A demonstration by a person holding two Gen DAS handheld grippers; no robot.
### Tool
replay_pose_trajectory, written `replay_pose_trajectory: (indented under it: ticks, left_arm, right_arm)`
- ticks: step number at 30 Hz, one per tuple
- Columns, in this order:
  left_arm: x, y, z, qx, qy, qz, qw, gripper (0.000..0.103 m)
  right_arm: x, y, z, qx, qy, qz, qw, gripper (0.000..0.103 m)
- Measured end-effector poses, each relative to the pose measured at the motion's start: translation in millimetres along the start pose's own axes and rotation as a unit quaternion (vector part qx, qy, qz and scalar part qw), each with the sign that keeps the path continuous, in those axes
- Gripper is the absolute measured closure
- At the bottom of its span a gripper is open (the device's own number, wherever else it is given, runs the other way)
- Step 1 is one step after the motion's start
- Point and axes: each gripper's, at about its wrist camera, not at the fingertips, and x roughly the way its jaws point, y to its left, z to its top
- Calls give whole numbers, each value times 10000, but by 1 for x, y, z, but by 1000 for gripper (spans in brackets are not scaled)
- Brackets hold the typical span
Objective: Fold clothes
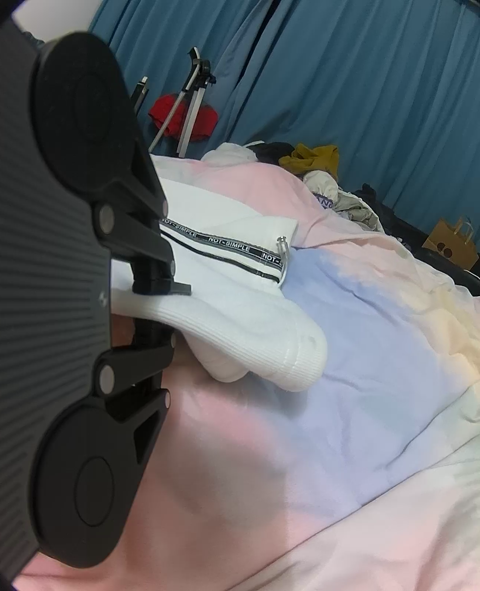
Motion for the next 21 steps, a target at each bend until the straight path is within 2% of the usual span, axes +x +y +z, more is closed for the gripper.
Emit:
replay_pose_trajectory:
  ticks: [4,8,12,15,21]
  left_arm:
    - [4,-49,-10,541,-24,-283,9981,44]
    - [23,-103,-29,1178,8,-453,9920,44]
    - [56,-146,-50,1674,288,-456,9844,44]
    - [76,-169,-63,1974,438,-482,9781,45]
    - [98,-197,-82,2376,342,-671,9684,45]
  right_arm:
    - [0,5,1,-150,-14,-26,9999,92]
    - [-2,9,3,-234,-57,-13,9997,92]
    - [-6,15,4,-295,-233,47,9993,92]
    - [-8,16,8,-292,-390,60,9988,93]
    - [-12,18,15,-294,-685,58,9972,94]
